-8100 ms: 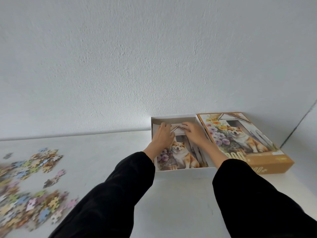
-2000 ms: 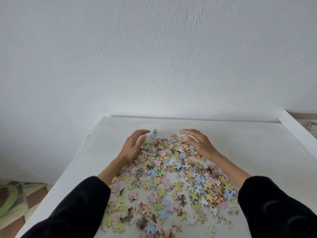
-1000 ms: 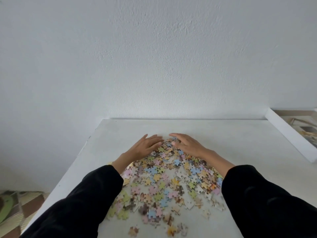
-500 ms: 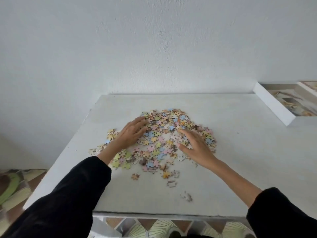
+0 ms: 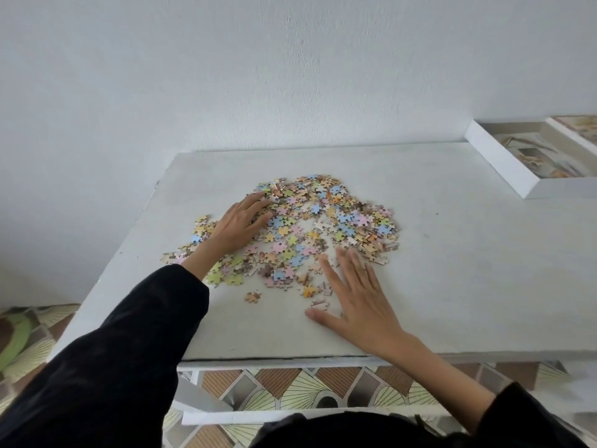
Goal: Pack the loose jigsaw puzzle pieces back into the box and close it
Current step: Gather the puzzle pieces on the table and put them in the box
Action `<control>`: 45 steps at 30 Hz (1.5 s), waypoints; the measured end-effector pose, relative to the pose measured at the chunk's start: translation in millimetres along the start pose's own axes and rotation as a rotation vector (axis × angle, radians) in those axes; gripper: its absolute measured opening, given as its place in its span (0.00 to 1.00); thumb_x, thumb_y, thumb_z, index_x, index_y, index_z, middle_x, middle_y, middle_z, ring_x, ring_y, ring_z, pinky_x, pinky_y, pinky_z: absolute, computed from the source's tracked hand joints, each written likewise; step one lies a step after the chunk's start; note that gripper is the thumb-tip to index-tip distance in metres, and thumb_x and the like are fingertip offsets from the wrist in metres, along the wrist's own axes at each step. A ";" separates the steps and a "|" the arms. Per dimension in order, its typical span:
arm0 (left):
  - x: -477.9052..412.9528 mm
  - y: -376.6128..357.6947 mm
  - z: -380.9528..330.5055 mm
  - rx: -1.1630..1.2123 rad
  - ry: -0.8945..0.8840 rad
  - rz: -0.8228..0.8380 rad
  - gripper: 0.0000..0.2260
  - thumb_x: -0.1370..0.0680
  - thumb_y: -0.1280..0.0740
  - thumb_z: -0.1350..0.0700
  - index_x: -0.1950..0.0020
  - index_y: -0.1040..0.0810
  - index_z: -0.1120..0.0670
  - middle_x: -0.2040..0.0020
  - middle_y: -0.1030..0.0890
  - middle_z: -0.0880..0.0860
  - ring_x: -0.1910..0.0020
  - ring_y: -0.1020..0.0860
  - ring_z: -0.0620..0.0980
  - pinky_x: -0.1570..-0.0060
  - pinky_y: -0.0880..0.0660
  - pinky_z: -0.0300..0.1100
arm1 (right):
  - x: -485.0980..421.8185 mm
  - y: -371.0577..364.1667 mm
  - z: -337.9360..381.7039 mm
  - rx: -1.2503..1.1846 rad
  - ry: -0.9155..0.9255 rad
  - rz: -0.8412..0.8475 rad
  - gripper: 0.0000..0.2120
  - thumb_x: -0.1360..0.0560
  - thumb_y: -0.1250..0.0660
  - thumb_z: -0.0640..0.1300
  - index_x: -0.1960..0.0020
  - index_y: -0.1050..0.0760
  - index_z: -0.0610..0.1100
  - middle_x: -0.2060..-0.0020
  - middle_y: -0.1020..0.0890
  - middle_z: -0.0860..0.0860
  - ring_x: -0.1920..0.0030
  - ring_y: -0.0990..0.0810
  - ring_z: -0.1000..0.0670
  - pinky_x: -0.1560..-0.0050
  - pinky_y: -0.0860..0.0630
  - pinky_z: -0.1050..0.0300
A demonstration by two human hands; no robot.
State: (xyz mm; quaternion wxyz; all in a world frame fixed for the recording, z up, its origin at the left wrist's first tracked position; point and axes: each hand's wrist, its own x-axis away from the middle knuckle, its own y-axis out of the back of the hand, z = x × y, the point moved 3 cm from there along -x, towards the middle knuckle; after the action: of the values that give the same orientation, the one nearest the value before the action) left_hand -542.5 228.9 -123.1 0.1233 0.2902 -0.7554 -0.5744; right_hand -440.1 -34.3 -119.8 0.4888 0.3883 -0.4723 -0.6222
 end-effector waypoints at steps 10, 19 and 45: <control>1.6 1.1 -1.7 -0.001 0.003 0.012 0.23 0.19 0.51 0.43 0.27 0.39 0.49 0.24 0.43 0.50 0.26 0.43 0.50 0.28 0.45 0.49 | -79.8 3.2 -9.5 0.067 -0.036 -0.041 0.40 0.32 0.62 0.71 0.27 0.68 0.52 0.26 0.66 0.47 0.28 0.73 0.48 0.35 0.77 0.53; 0.1 -1.7 1.7 -0.028 -0.005 0.008 0.23 0.20 0.50 0.42 0.26 0.40 0.48 0.24 0.43 0.50 0.25 0.44 0.50 0.27 0.45 0.50 | -79.2 16.9 -35.7 0.064 -0.087 -0.174 0.47 0.41 0.73 0.78 0.27 0.65 0.56 0.26 0.62 0.50 0.28 0.70 0.46 0.34 0.78 0.48; 58.6 58.0 32.3 0.137 0.271 -0.306 0.13 0.19 0.44 0.52 0.37 0.27 0.52 0.36 0.26 0.53 0.46 0.23 0.53 0.47 0.28 0.46 | -149.2 20.2 -19.9 -0.082 0.105 -0.079 0.33 0.26 0.50 0.66 0.26 0.45 0.52 0.25 0.47 0.48 0.25 0.52 0.44 0.27 0.58 0.44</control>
State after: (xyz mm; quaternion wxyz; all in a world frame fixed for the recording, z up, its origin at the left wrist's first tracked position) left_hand -623.4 230.6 -87.2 0.1149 0.4837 -0.7163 -0.4896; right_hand -383.5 105.6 -102.1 0.5035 0.4186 -0.4043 -0.6386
